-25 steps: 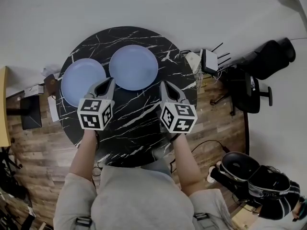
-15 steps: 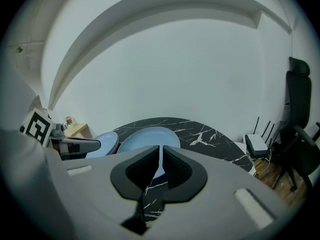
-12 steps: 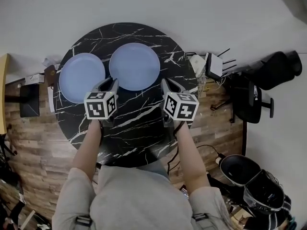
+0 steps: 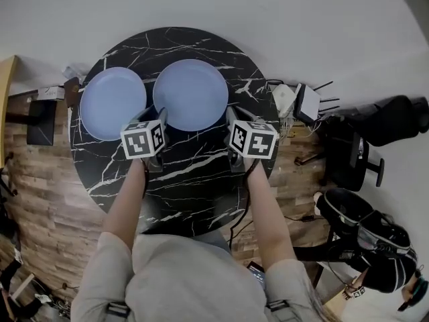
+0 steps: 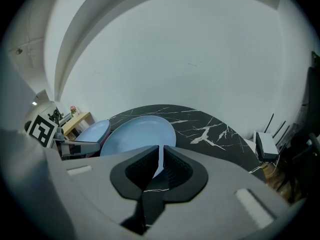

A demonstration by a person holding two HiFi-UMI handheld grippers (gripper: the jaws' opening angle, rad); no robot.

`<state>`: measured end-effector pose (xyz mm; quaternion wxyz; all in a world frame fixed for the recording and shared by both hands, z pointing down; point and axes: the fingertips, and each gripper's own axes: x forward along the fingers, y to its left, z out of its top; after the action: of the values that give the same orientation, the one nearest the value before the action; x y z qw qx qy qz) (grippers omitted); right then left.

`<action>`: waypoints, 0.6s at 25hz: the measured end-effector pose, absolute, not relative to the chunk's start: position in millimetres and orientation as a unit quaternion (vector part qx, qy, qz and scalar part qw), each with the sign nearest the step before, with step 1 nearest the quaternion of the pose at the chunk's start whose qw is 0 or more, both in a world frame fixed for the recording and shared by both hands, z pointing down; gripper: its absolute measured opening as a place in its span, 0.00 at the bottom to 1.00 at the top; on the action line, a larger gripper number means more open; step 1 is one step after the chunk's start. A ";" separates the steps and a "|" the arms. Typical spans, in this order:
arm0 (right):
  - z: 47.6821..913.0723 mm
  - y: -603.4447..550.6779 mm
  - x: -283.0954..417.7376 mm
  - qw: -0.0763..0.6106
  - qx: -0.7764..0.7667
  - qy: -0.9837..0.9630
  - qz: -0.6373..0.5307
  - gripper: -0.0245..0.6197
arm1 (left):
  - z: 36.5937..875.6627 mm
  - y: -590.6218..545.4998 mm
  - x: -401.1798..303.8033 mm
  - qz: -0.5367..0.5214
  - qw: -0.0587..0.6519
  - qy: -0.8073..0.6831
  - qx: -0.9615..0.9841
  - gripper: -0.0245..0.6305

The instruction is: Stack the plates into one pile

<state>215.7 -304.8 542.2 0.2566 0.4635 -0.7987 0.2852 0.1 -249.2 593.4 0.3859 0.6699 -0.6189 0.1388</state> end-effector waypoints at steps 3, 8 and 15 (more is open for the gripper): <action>554.0 -318.0 218.4 0.265 0.460 -0.796 0.292 0.07 | 602.8 -252.8 -3.2 0.139 0.395 -0.630 0.654 0.30; 579.8 -335.7 218.8 0.279 0.450 -0.789 0.312 0.13 | 609.3 -259.3 -2.4 0.128 0.406 -0.639 0.641 0.30; 605.8 -352.2 217.7 0.288 0.442 -0.778 0.342 0.15 | 611.8 -267.3 -1.0 0.128 0.405 -0.648 0.632 0.30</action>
<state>217.7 -352.2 605.8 0.2878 0.4415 -0.7781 0.3418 -1.0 -267.3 611.8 0.4051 0.6319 -0.6482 0.1278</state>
